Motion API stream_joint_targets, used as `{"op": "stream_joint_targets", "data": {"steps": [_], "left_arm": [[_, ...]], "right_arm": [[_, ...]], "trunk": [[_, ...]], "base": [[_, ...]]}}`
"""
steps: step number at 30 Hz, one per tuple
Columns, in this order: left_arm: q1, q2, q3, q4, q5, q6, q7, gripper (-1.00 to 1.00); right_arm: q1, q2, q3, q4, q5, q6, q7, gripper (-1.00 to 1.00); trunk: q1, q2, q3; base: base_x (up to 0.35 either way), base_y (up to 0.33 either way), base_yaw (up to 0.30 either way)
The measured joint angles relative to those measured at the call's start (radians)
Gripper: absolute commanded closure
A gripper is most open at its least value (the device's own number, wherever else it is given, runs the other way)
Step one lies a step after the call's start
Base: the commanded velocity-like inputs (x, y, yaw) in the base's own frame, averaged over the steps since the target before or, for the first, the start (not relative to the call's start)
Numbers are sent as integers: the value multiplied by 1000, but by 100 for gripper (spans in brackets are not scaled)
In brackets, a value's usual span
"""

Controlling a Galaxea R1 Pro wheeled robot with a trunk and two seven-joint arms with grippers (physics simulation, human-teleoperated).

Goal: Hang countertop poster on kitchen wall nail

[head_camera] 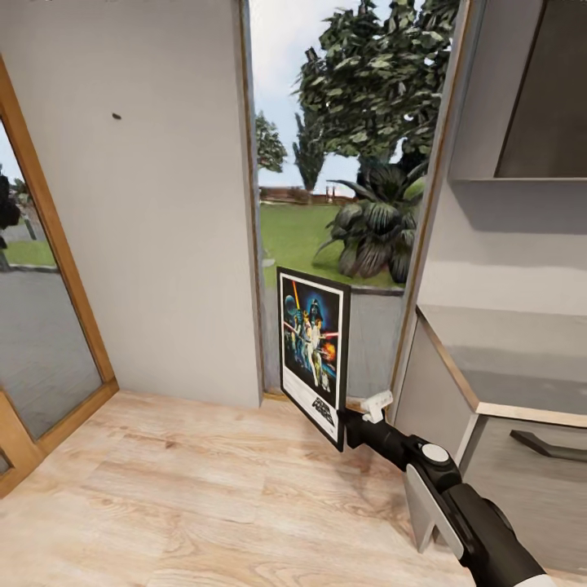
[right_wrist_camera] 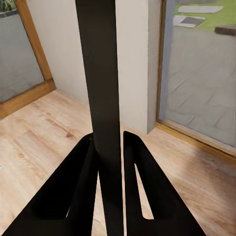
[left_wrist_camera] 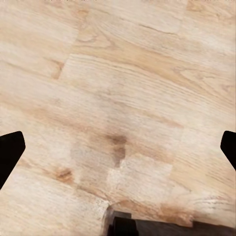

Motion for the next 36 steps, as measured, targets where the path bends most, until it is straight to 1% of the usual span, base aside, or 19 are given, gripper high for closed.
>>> {"op": "stream_joint_targets", "data": {"steps": [6,8,11,14,36], "left_arm": [[0,-1,-2,0,0,1,0,-100],[0,-1,-2,0,0,1,0,-100],[0,-1,-2,0,0,1,1,-100],[0,-1,-3,0,0,1,1,-100],[0,-1,-3,0,-1,1,1,-100]], "right_arm": [[0,0,-2,4,0,1,1,100],[0,1,-10,5,0,1,1,100],[1,1,-32,8,1,1,1,100],[1,1,-38,9,0,2,1,100],[1,1,-42,9,2,3,1,100]], "trunk": [[-23,42,19],[-31,56,25],[-42,77,34],[-54,98,44],[-138,252,113]], "base": [[0,0,0],[0,0,0],[0,0,0],[0,0,0],[0,0,0]]}}
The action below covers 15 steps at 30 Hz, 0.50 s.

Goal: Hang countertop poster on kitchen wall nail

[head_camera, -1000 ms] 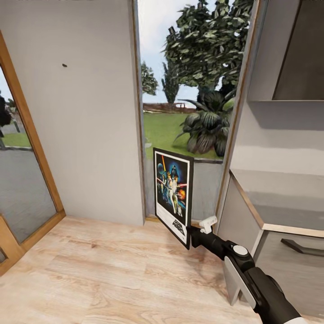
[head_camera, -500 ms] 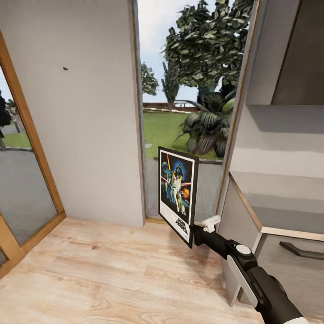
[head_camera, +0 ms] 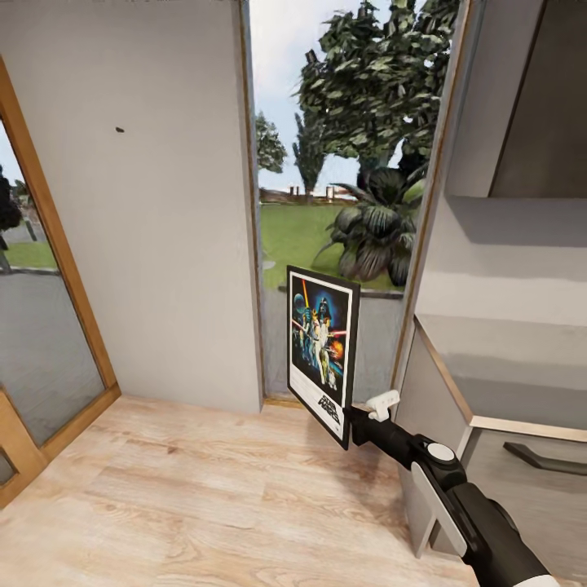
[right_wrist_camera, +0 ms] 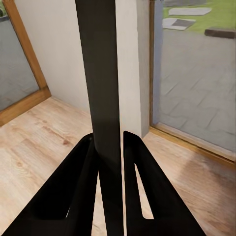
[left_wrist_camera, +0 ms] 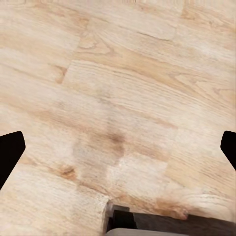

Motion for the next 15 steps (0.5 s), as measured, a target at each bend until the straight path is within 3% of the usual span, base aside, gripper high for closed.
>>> {"op": "stream_joint_targets", "data": {"steps": [15], "left_arm": [[0,0,0,0,0,0,1,-100]], "right_arm": [[0,1,0,0,0,0,0,100]], "trunk": [[-58,105,47]], "base": [[0,0,0]]}}
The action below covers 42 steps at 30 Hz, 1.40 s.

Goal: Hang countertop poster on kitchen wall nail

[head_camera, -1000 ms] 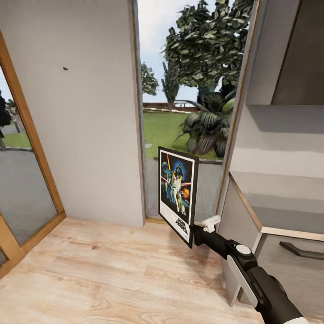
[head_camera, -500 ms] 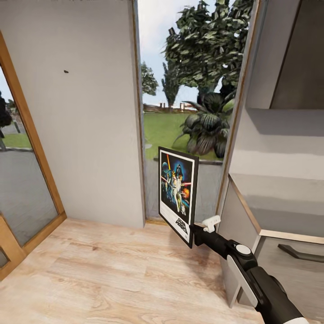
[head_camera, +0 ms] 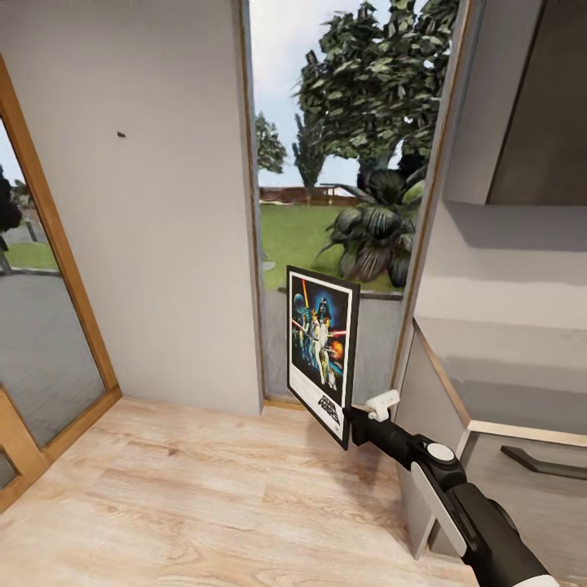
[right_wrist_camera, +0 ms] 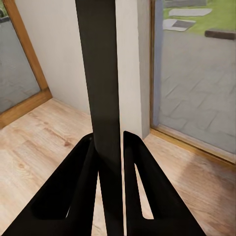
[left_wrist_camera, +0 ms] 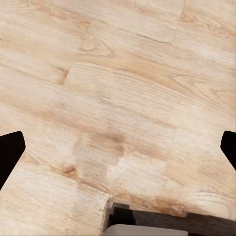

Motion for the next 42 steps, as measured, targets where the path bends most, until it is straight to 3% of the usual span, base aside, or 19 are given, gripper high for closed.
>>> {"op": "stream_joint_targets", "data": {"steps": [42], "left_arm": [[0,0,0,-1,0,0,0,-100]], "right_arm": [[0,2,1,8,2,-3,0,100]], "trunk": [[-161,294,132]], "base": [[0,0,0]]}}
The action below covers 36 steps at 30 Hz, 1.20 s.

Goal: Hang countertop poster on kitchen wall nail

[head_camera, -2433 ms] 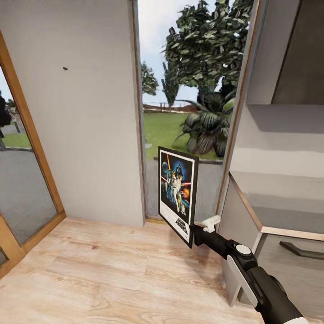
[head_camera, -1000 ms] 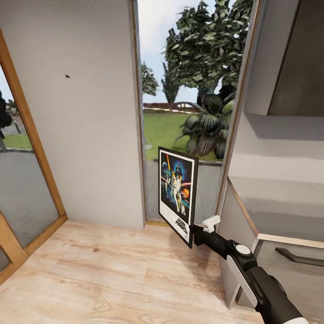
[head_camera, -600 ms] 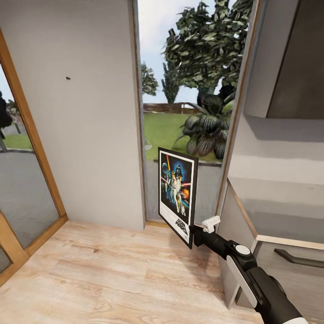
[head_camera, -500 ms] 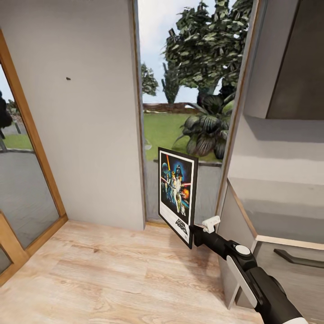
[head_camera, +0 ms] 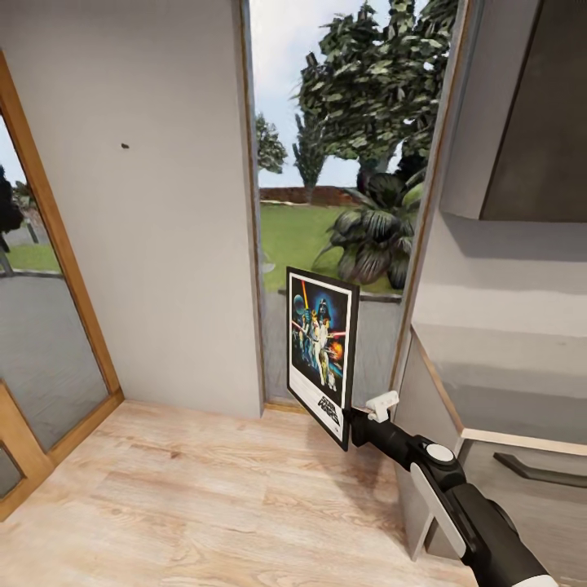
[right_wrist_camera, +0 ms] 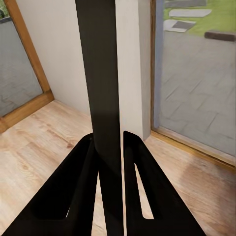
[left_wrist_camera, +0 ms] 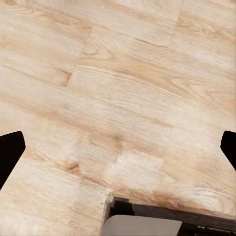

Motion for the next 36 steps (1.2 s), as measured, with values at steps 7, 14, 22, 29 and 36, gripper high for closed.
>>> {"op": "stream_joint_targets", "data": {"steps": [7,14,22,29,36], "left_arm": [[0,0,0,0,0,0,0,-100],[0,0,0,0,0,0,0,-100],[0,0,0,0,0,0,0,-100],[0,0,0,0,0,0,0,-100],[0,0,0,0,0,0,0,-100]], "right_arm": [[0,0,0,0,0,0,0,100],[0,0,0,0,0,0,0,100],[0,0,0,0,0,0,0,100],[0,0,0,0,0,0,-1,100],[0,0,0,0,0,0,-1,100]], "trunk": [[-27,49,22],[-54,98,44],[-84,154,69],[-111,204,91],[-138,253,113]], "base": [[0,0,0],[0,0,0],[0,0,0],[0,0,0],[0,0,0]]}}
